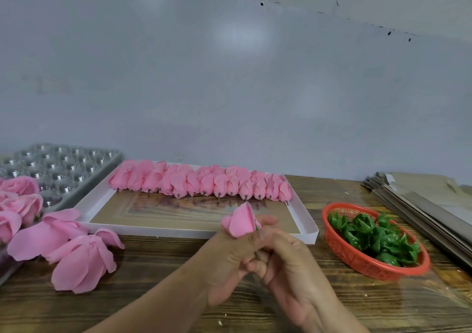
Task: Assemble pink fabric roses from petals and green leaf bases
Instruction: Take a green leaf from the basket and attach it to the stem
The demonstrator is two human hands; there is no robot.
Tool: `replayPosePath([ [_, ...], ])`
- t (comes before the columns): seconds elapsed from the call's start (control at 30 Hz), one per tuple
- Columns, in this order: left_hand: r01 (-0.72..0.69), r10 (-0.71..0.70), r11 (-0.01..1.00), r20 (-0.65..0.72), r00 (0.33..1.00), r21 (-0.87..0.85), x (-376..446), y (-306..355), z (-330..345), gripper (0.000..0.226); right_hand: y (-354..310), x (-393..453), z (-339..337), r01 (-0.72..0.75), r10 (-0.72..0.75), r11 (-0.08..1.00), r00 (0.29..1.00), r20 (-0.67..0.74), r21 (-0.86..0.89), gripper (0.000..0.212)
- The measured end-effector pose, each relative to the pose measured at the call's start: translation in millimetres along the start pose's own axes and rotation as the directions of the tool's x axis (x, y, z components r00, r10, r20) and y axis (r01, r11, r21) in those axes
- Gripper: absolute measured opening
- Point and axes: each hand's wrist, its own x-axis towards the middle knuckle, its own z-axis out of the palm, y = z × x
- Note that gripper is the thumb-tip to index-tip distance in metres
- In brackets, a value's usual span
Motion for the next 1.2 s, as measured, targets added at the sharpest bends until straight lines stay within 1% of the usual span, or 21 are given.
replayPosePath([
  [0.07, 0.012, -0.012, 1.000, 0.039, 0.999, -0.004, -1.9, 4.4, 0.6, 0.043, -0.4, 0.0, -0.5, 0.001, -0.002, 1.000, 1.000, 0.001, 0.022, 0.021],
  [0.1, 0.020, -0.020, 1.000, 0.037, 0.999, -0.005, -2.4, 5.8, 1.5, 0.037, -0.1, 0.1, -0.8, 0.001, -0.001, 1.000, 1.000, -0.004, 0.020, 0.019],
  [0.2, 0.031, -0.034, 0.998, -0.038, 0.999, -0.061, -3.0, 6.4, 7.6, 0.017, 3.8, -0.3, -0.5, 0.028, -0.028, 0.999, 0.999, -0.029, -0.018, 0.020],
  [0.33, -0.013, -0.006, 0.993, -0.161, 0.987, -0.117, 0.0, 5.7, 15.9, 0.018, 9.1, -1.1, 1.7, 0.210, -0.230, 0.952, 0.971, -0.069, -0.223, 0.012],
  [0.43, -0.013, -0.033, 0.982, -0.238, 0.971, -0.187, 2.4, 8.1, 17.8, 0.019, 12.8, -1.7, 1.7, 0.332, -0.380, 0.877, 0.922, -0.079, -0.347, 0.021],
  [0.47, -0.002, -0.051, 0.978, -0.246, 0.968, -0.209, 2.4, 9.0, 18.9, 0.021, 15.4, -1.8, 1.6, 0.372, -0.438, 0.819, 0.897, -0.057, -0.437, 0.027],
  [0.5, 0.009, -0.067, 0.975, -0.253, 0.965, -0.221, 2.0, 9.2, 20.1, 0.024, 18.5, -1.8, 0.7, 0.417, -0.515, 0.714, 0.857, -0.017, -0.562, 0.032],
  [0.53, 0.020, -0.079, 0.975, -0.257, 0.963, -0.223, 0.8, 8.3, 21.6, 0.026, 21.4, -1.4, -1.4, 0.463, -0.604, 0.549, 0.795, 0.052, -0.695, 0.035],
  [0.57, 0.026, -0.084, 0.975, -0.258, 0.963, -0.220, -0.1, 6.5, 23.0, 0.025, 22.7, -0.6, -3.7, 0.498, -0.679, 0.350, 0.718, 0.151, -0.793, 0.038],
  [0.6, 0.027, -0.085, 0.975, -0.259, 0.962, -0.222, -0.7, 4.7, 24.6, 0.021, 22.8, 0.7, -6.3, 0.514, -0.725, 0.158, 0.640, 0.255, -0.843, 0.037],
  [0.63, 0.029, -0.088, 0.975, -0.262, 0.961, -0.221, -1.3, 2.4, 25.5, 0.018, 22.5, 2.1, -8.8, 0.513, -0.741, 0.012, 0.581, 0.337, -0.858, 0.035],
  [0.67, 0.035, -0.094, 0.976, -0.266, 0.959, -0.216, -1.5, 0.4, 26.2, 0.016, 22.0, 2.7, -10.8, 0.505, -0.745, -0.072, 0.545, 0.383, -0.860, 0.032],
  [0.7, 0.040, -0.096, 0.977, -0.269, 0.958, -0.209, -1.9, -0.6, 26.0, 0.016, 21.4, 3.0, -12.0, 0.498, -0.748, -0.095, 0.536, 0.392, -0.862, 0.029],
  [0.73, 0.041, -0.094, 0.978, -0.264, 0.960, -0.202, -2.5, -1.0, 25.9, 0.019, 20.1, 2.5, -11.7, 0.493, -0.752, -0.062, 0.548, 0.365, -0.868, 0.028],
  [0.77, 0.043, -0.090, 0.980, -0.247, 0.965, -0.192, -2.8, -0.7, 24.7, 0.024, 18.9, 1.5, -10.2, 0.491, -0.751, 0.022, 0.583, 0.310, -0.871, 0.027],
  [0.8, 0.048, -0.086, 0.983, -0.218, 0.972, -0.176, -3.5, 0.3, 23.9, 0.027, 18.6, 0.2, -8.3, 0.488, -0.735, 0.139, 0.634, 0.241, -0.862, 0.026],
  [0.87, 0.054, -0.074, 0.988, -0.141, 0.987, -0.143, -4.7, 3.5, 20.5, 0.029, 17.9, -1.1, -5.0, 0.462, -0.647, 0.403, 0.755, 0.111, -0.790, 0.019],
  [0.93, 0.060, -0.071, 0.989, -0.079, 0.994, -0.137, -4.1, 6.2, 13.0, 0.046, 14.7, -1.6, -4.0, 0.419, -0.525, 0.598, 0.849, 0.060, -0.683, 0.017],
  [1.0, 0.050, -0.051, 0.995, -0.017, 0.999, -0.082, -3.4, 8.1, 5.8, 0.061, 10.3, -2.8, -3.7, 0.387, -0.416, 0.720, 0.905, 0.088, -0.576, 0.018],
  [1.1, 0.015, -0.018, 0.998, 0.040, 0.999, 0.058, -3.7, 10.1, 0.6, 0.064, 4.7, -4.5, -1.2, 0.257, -0.239, 0.900, 0.966, 0.093, -0.352, 0.013],
  [1.2, -0.022, 0.012, 0.991, 0.078, 0.997, 0.129, -4.2, 12.4, -0.3, 0.057, 4.5, -3.8, -1.7, 0.117, -0.092, 0.975, 0.986, 0.139, -0.187, 0.021],
])
